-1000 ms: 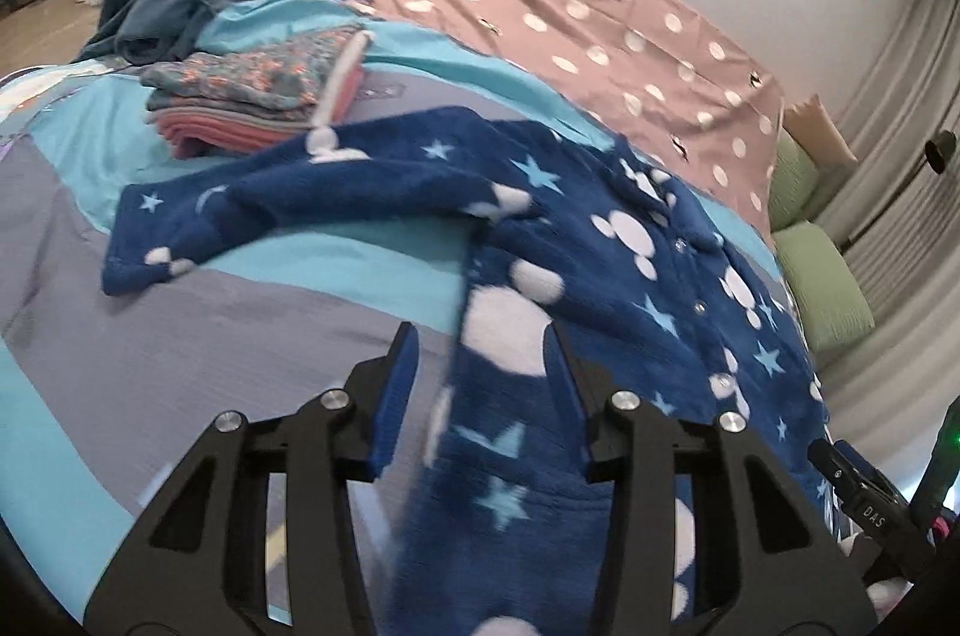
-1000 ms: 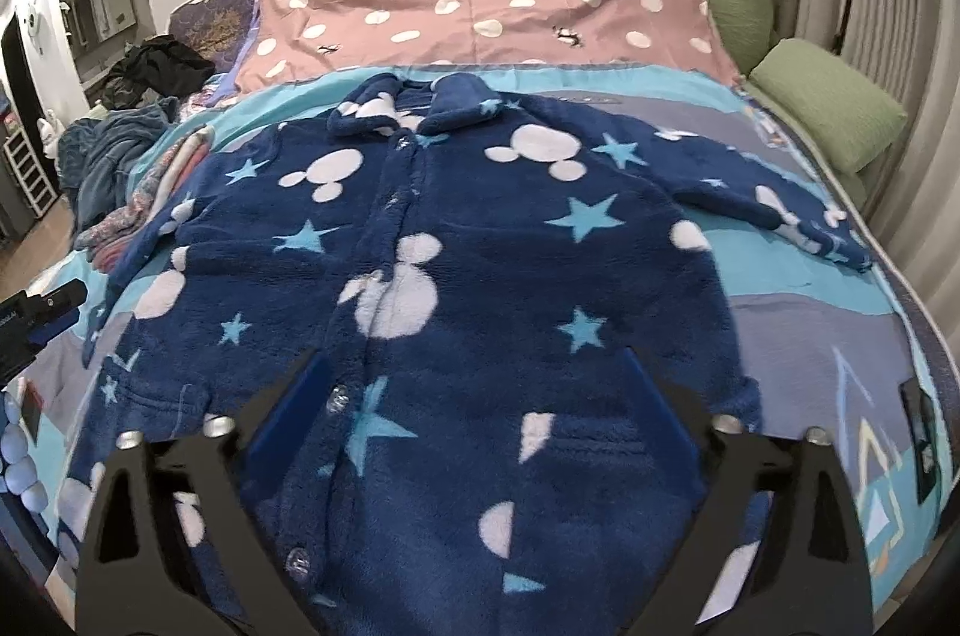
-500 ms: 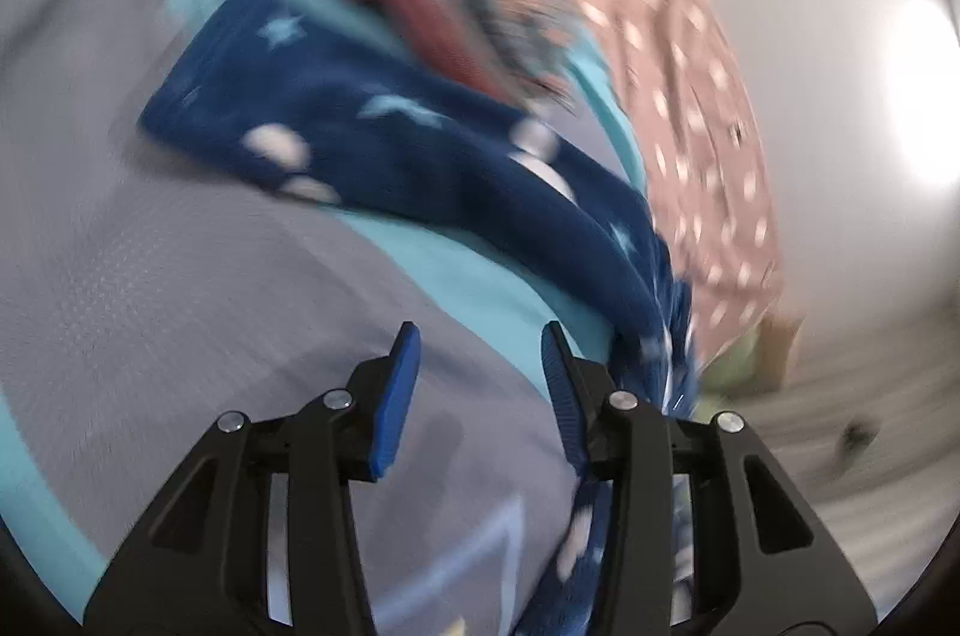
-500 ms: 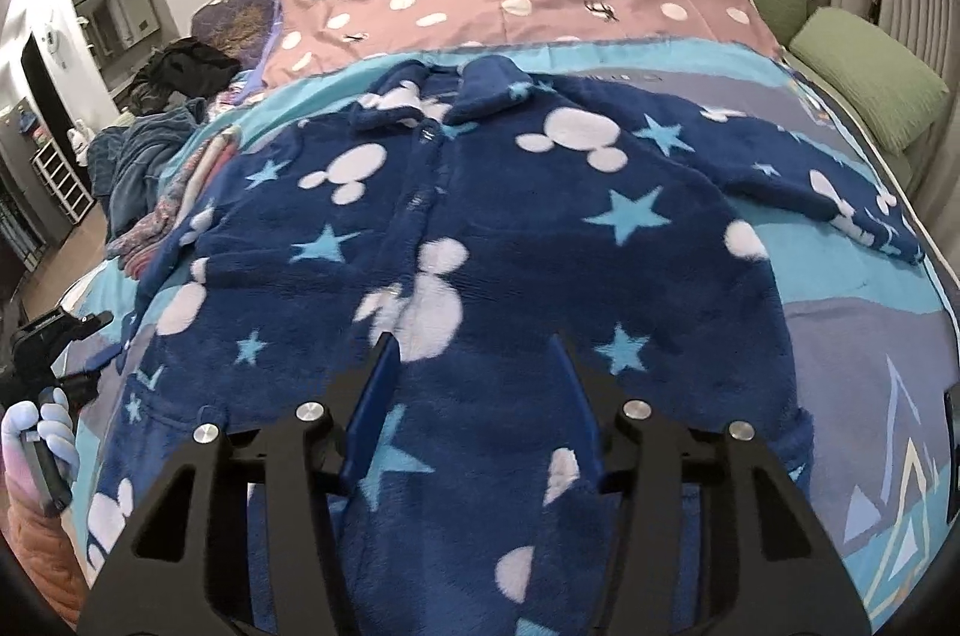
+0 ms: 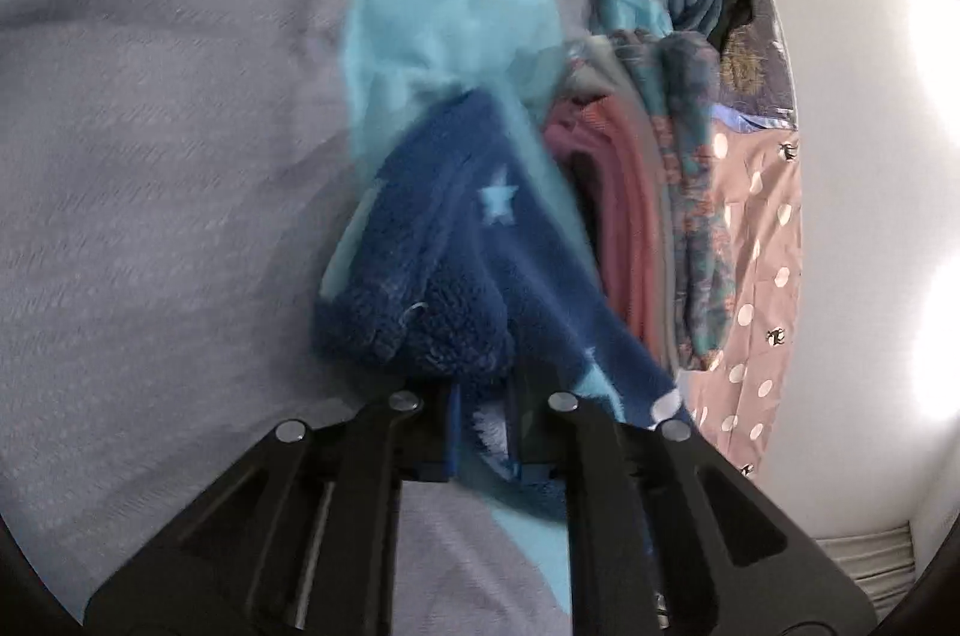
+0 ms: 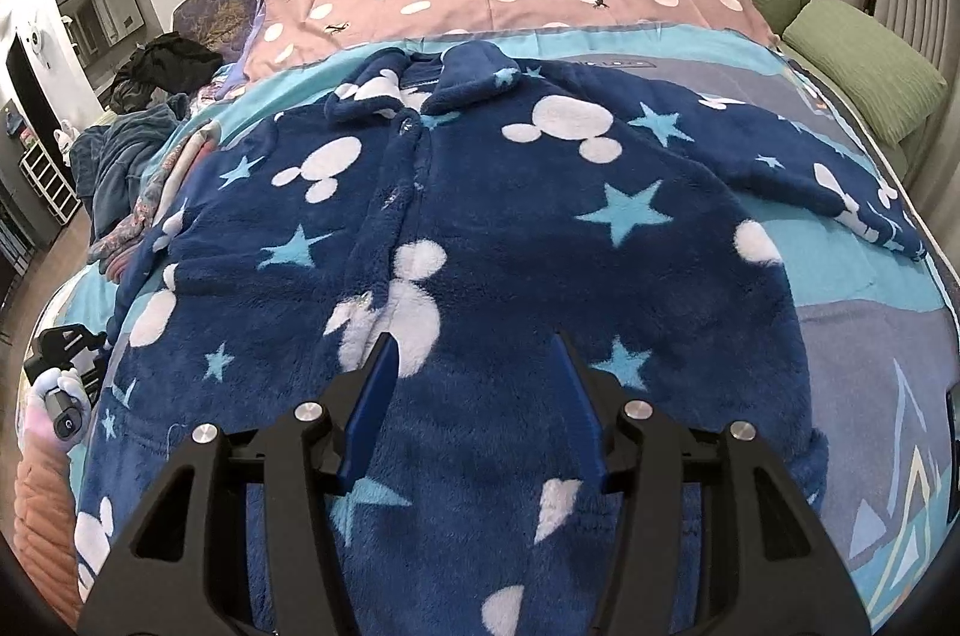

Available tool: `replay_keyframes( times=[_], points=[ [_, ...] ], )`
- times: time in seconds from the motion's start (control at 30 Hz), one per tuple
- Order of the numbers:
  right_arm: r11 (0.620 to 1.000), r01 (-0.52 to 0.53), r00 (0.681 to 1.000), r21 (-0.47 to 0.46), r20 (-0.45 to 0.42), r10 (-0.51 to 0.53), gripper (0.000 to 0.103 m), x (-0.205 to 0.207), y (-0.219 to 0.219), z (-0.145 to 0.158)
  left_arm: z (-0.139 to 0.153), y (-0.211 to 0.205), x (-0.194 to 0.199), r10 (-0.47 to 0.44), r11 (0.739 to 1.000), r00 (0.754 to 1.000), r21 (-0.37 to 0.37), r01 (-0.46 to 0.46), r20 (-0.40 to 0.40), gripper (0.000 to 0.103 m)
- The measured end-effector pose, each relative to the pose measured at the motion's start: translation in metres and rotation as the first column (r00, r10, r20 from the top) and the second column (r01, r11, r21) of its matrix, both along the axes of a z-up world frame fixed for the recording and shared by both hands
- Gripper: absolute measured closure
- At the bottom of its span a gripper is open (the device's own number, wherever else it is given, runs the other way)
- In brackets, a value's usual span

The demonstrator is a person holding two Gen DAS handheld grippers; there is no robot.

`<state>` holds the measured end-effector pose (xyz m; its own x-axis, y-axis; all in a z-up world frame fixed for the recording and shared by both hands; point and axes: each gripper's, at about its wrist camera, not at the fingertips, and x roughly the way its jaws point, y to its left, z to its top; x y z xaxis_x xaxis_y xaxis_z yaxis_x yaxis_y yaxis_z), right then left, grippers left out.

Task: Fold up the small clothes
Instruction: 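Grasp the sleeve cuff nearest the left gripper and lift it, then fold the held sleeve across the pajama body with the left gripper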

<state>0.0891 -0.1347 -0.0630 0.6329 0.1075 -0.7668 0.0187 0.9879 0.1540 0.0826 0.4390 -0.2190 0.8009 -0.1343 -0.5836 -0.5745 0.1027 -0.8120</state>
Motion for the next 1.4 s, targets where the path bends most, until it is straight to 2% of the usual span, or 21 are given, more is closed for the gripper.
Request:
replay_keyframes(
  times=[0.07,0.17,0.2,0.3,0.37,0.4,0.47,0.53,0.67,0.73,0.77,0.83,0.87,0.93,1.0,1.1,1.13,1.17,1.2,1.3,1.4],
  points=[
    [1.0,0.005,1.0,-0.002,0.001,-0.005,0.049,0.002,-0.002,0.0,0.031,-0.004,0.01,-0.036,0.993,0.999,0.118,0.031,0.038,0.093],
    [1.0,0.013,1.0,0.013,0.008,-0.014,0.049,0.003,-0.007,0.0,0.103,-0.028,0.033,-0.148,0.943,0.98,0.319,0.1,0.13,0.093],
    [1.0,0.016,1.0,0.017,0.009,-0.016,0.049,0.003,-0.008,0.0,0.138,-0.047,0.045,-0.219,0.9,0.962,0.415,0.135,0.161,0.093],
    [0.999,0.025,1.0,0.036,0.008,-0.026,0.049,0.003,-0.014,-0.002,0.202,-0.101,0.071,-0.384,0.791,0.9,0.575,0.207,0.205,0.093],
    [0.998,0.036,0.999,0.045,0.007,-0.036,0.049,0.002,-0.021,-0.004,0.235,-0.15,0.086,-0.509,0.71,0.832,0.654,0.263,0.219,0.093],
    [0.998,0.042,0.999,0.048,0.006,-0.043,0.049,0.001,-0.024,-0.004,0.25,-0.182,0.095,-0.587,0.654,0.78,0.695,0.3,0.216,0.093],
    [0.997,0.063,0.998,0.055,0.005,-0.063,0.049,-0.001,-0.033,-0.005,0.262,-0.23,0.112,-0.687,0.571,0.701,0.739,0.356,0.193,0.093],
    [0.995,0.082,0.997,0.062,0.003,-0.083,0.049,-0.003,-0.042,-0.005,0.264,-0.288,0.126,-0.783,0.474,0.604,0.772,0.424,0.149,0.093],
    [0.989,0.132,0.991,0.073,-0.001,-0.133,0.049,-0.009,-0.064,-0.005,0.229,-0.397,0.147,-0.905,0.285,0.424,0.776,0.562,0.025,0.092],
    [0.986,0.151,0.988,0.073,-0.002,-0.152,0.049,-0.011,-0.074,-0.005,0.203,-0.436,0.146,-0.935,0.209,0.354,0.749,0.629,-0.037,0.091],
    [0.984,0.16,0.987,0.073,-0.002,-0.16,0.049,-0.013,-0.079,-0.004,0.185,-0.456,0.148,-0.944,0.153,0.315,0.725,0.671,-0.093,0.089],
    [0.983,0.169,0.986,0.072,0.001,-0.169,0.049,-0.015,-0.087,-0.003,0.159,-0.472,0.146,-0.946,0.086,0.279,0.697,0.711,-0.167,0.085],
    [0.983,0.17,0.985,0.073,0.003,-0.17,0.049,-0.015,-0.091,-0.002,0.151,-0.474,0.146,-0.945,0.07,0.269,0.69,0.72,-0.186,0.079],
    [0.984,0.162,0.987,0.08,0.003,-0.163,0.048,-0.013,-0.096,0.0,0.148,-0.47,0.128,-0.935,0.055,0.283,0.698,0.714,-0.215,0.068],
    [0.984,0.148,0.989,0.101,-0.007,-0.148,0.048,-0.007,-0.097,0.002,0.16,-0.452,0.117,-0.915,0.054,0.331,0.746,0.663,-0.228,0.054],
    [0.983,0.084,0.996,0.165,-0.013,-0.083,0.048,0.009,-0.093,0.007,0.18,-0.41,0.096,-0.856,0.041,0.453,0.842,0.539,-0.248,0.035],
    [0.981,0.057,0.998,0.185,-0.017,-0.055,0.048,0.015,-0.09,0.009,0.184,-0.403,0.094,-0.833,0.032,0.487,0.857,0.515,-0.262,0.034],
    [0.978,0.021,1.0,0.208,-0.023,-0.017,0.044,0.023,-0.085,0.01,0.184,-0.384,0.089,-0.793,0.017,0.538,0.871,0.49,-0.287,0.031],
    [0.974,-0.005,1.0,0.227,-0.027,0.011,0.041,0.029,-0.08,0.011,0.182,-0.373,0.085,-0.764,0.011,0.567,0.873,0.488,-0.308,0.029],
    [0.961,-0.061,0.995,0.271,-0.061,0.08,0.037,0.055,-0.069,0.004,0.164,-0.331,0.081,-0.673,0.011,0.633,0.85,0.527,-0.383,0.029],
    [0.952,-0.025,0.989,0.305,-0.133,0.068,0.037,0.085,-0.072,-0.01,0.139,-0.297,0.089,-0.606,0.043,0.657,0.806,0.59,-0.449,0.029]
  ],
)
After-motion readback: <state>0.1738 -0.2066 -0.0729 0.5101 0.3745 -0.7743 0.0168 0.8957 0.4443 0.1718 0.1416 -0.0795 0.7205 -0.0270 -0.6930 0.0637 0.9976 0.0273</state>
